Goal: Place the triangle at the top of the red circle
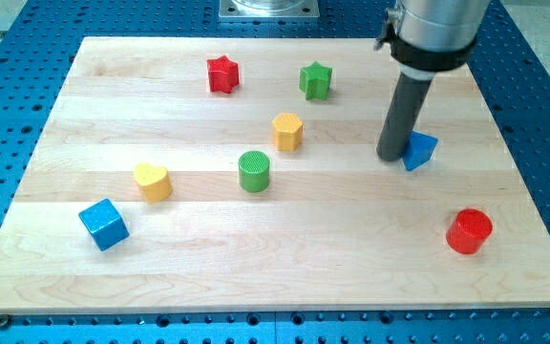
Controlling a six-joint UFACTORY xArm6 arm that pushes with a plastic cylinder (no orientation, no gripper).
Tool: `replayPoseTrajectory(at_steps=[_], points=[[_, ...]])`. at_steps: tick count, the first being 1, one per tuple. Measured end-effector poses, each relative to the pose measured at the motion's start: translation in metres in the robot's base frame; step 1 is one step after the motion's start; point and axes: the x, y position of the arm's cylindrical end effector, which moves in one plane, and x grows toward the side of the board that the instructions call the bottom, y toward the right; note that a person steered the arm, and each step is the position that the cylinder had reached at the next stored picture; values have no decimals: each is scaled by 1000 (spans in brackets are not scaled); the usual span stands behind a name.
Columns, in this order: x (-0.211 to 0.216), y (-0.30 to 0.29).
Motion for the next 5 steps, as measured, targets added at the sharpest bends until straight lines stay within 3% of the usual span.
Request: replayPoseTrajectory(at_steps=[1,2,4,5], points=[[-28,16],[0,27],[70,-4],[75,17]])
